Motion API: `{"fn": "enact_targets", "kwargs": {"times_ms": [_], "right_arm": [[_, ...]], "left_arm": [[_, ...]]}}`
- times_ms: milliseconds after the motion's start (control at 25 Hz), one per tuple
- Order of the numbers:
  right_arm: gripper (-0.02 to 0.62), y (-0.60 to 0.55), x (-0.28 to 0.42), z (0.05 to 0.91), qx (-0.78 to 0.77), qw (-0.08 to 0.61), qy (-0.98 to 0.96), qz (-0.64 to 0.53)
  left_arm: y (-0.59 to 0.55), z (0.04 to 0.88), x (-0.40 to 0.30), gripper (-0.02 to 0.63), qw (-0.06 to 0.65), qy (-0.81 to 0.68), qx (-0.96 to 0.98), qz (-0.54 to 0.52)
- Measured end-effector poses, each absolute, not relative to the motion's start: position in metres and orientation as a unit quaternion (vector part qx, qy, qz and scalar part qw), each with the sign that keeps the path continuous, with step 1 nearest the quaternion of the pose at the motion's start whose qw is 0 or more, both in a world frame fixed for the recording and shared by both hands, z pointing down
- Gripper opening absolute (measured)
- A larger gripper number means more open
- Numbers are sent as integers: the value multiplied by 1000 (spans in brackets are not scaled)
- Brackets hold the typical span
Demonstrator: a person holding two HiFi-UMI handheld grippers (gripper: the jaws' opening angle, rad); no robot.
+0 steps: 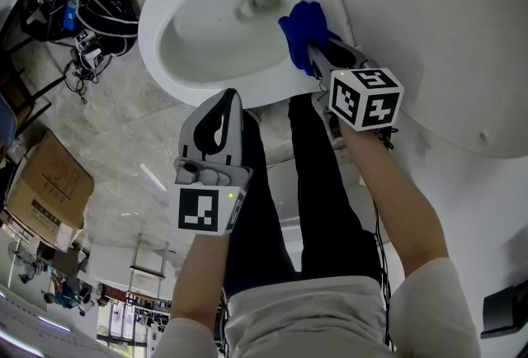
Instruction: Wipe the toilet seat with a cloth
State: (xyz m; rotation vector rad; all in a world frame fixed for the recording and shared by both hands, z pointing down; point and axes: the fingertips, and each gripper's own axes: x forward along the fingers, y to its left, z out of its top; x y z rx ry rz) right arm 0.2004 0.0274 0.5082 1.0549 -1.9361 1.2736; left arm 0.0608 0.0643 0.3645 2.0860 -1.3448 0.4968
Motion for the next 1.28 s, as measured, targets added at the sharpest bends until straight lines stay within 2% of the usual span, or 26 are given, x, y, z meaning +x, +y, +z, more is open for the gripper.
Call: {"fn": "enact_targets", "kwargs": {"times_ms": [320,1280], "right_arm": [[55,13,200,507,413,262,-713,503],[55,-33,188,509,432,225,-707,512]], "left_arm": [[68,369,55,8,304,-506,784,191],[70,375,42,8,305,-512,781,186]]}}
